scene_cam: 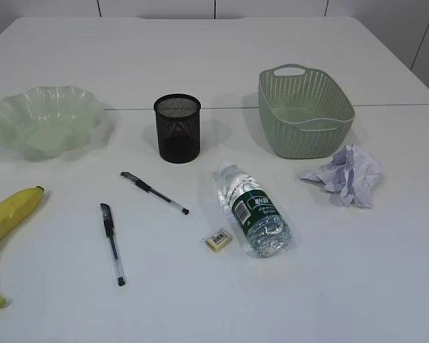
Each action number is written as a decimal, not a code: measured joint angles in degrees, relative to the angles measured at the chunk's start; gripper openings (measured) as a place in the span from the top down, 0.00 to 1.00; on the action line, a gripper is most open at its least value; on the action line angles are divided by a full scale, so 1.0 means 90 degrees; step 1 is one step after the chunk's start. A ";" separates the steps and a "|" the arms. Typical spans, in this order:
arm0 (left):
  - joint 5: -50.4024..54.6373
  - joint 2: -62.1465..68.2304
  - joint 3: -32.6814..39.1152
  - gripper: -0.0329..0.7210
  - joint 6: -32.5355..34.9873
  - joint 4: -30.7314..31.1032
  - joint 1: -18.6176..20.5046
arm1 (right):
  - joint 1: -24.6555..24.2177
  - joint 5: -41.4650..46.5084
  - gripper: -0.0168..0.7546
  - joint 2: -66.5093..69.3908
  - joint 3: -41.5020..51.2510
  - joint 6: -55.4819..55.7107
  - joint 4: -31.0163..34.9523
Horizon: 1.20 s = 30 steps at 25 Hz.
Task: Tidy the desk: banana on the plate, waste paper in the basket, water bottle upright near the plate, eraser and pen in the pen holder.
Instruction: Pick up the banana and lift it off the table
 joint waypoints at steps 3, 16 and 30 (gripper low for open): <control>0.0000 0.0000 0.0000 0.33 0.0000 0.0000 0.0000 | 0.0000 0.0000 0.28 0.0000 0.0000 0.0000 0.0000; -0.0010 0.0000 0.0000 0.35 0.0003 0.0000 0.0000 | 0.0000 0.0000 0.28 0.0000 0.0000 0.0000 0.0000; -0.0010 0.0000 0.0000 0.40 0.0013 -0.0035 0.0000 | 0.0000 0.0000 0.28 0.0000 0.0000 0.0000 0.0000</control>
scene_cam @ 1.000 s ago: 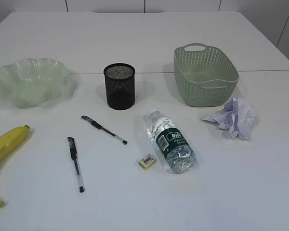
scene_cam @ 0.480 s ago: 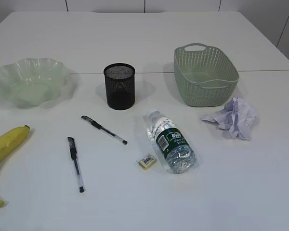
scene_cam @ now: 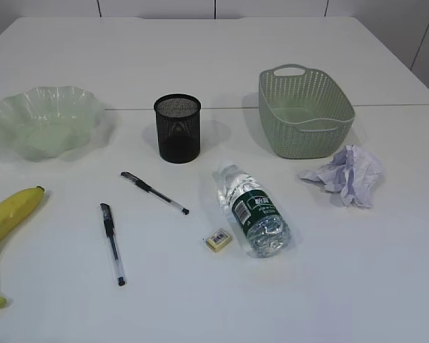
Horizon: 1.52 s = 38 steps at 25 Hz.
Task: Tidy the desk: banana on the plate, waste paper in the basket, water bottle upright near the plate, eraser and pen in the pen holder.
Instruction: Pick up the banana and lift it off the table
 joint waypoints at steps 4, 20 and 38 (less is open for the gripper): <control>0.0000 0.0000 0.0000 0.40 0.0000 -0.0026 0.0000 | 0.0000 0.0000 0.28 0.0000 0.0000 0.0000 0.0000; -0.0803 0.0057 -0.0192 0.41 0.0000 -0.0682 0.0000 | 0.0000 -0.0809 0.28 0.0266 -0.0134 0.0064 0.0520; -0.1919 0.3461 -0.0645 0.43 0.0003 -0.0469 0.0000 | 0.0000 -0.1406 0.30 0.2961 -0.0481 0.0143 0.0599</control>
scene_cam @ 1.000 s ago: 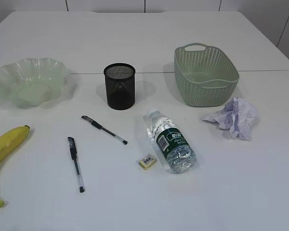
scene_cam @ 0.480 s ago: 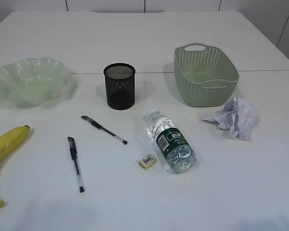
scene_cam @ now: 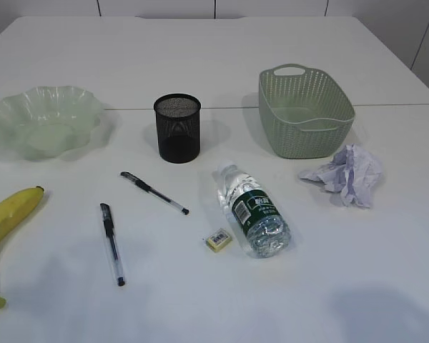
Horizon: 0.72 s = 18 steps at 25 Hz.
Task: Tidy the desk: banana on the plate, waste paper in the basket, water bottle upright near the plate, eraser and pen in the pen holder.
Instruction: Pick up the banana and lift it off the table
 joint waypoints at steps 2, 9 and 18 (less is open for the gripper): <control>-0.0111 0.0373 -0.0138 0.43 0.0011 0.0143 0.0000 | 0.0000 -0.0024 0.30 0.0190 -0.0092 0.0075 0.0010; -0.0322 0.1787 -0.0768 0.43 0.0025 0.0269 0.0000 | 0.0000 -0.0067 0.30 0.1109 -0.0405 0.0288 0.0024; -0.0265 0.3761 -0.1766 0.44 0.0025 0.0294 -0.0097 | 0.0000 -0.0078 0.30 0.1831 -0.0703 0.0288 0.0117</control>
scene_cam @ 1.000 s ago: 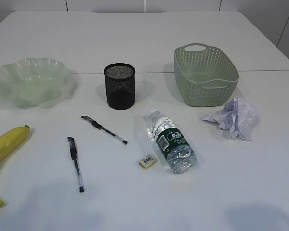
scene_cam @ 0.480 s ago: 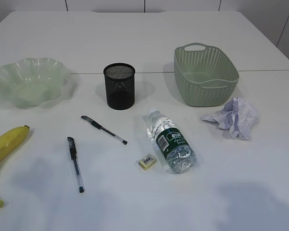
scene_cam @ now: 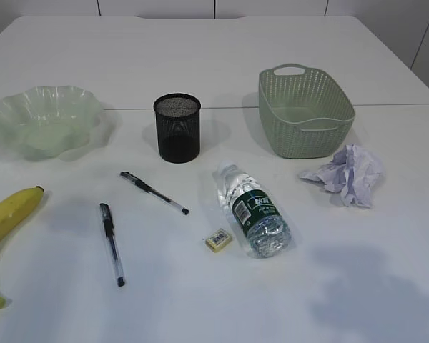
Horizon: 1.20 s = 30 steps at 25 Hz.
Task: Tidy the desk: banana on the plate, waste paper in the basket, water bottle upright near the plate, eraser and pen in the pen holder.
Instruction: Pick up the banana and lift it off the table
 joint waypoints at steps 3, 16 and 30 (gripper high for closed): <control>0.0304 0.0786 -0.0355 0.44 0.0000 0.0000 0.0000 | -0.0010 -0.0002 0.30 0.0015 0.0000 0.0000 0.0000; 0.0637 0.3265 -0.1155 0.43 0.0124 0.0210 0.0000 | -0.0010 0.0039 0.30 0.0218 -0.0052 0.0000 0.0113; 0.0170 0.4224 -0.1181 0.29 0.0370 0.0271 0.0000 | -0.0010 0.0058 0.30 0.0597 -0.0079 0.0000 0.0142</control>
